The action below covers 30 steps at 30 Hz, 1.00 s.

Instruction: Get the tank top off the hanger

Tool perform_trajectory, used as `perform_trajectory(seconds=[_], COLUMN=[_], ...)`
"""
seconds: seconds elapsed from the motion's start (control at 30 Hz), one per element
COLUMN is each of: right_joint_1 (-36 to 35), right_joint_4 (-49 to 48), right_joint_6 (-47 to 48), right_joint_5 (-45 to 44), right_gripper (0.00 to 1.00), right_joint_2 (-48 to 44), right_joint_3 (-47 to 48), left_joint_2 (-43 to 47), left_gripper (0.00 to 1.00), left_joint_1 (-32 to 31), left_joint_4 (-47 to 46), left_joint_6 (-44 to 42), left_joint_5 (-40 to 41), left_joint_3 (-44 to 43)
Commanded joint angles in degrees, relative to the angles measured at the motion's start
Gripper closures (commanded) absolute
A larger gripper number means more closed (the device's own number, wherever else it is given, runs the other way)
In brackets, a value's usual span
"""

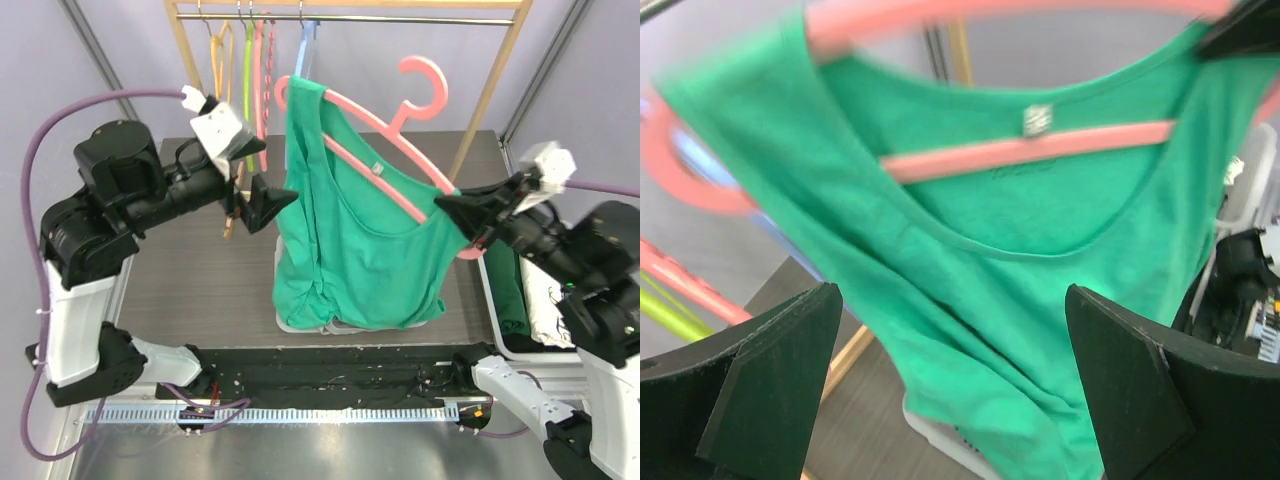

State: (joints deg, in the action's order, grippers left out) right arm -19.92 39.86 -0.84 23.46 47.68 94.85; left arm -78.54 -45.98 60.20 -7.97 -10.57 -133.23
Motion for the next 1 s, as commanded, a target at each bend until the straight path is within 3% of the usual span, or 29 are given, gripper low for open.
perform_trajectory(seconds=[0.0,0.17,0.57,0.97], right_joint_1=[0.0,0.0,-0.1,-0.1], right_joint_4=[-4.9,-1.5,6.9,7.9], right_joint_6=[3.6,7.5,13.7,14.2], right_joint_5=[-1.3,3.7,24.5,30.8], right_gripper=[0.99,0.99,0.99,0.99], right_joint_2=[-5.5,-7.3,-0.8,5.0], right_joint_3=[-8.7,-13.0,-6.9,-1.3], left_joint_2=[6.1,10.3,5.1,4.7], left_gripper=[0.00,0.00,0.00,0.00], left_joint_1=[0.4,0.8,0.8,0.8], left_joint_4=[3.1,3.3,-0.1,6.9], left_joint_6=[-3.5,-5.1,-12.1,-14.3], left_joint_5=[-2.1,1.6,-2.7,-11.2], left_joint_3=[8.6,14.9,8.1,8.2])
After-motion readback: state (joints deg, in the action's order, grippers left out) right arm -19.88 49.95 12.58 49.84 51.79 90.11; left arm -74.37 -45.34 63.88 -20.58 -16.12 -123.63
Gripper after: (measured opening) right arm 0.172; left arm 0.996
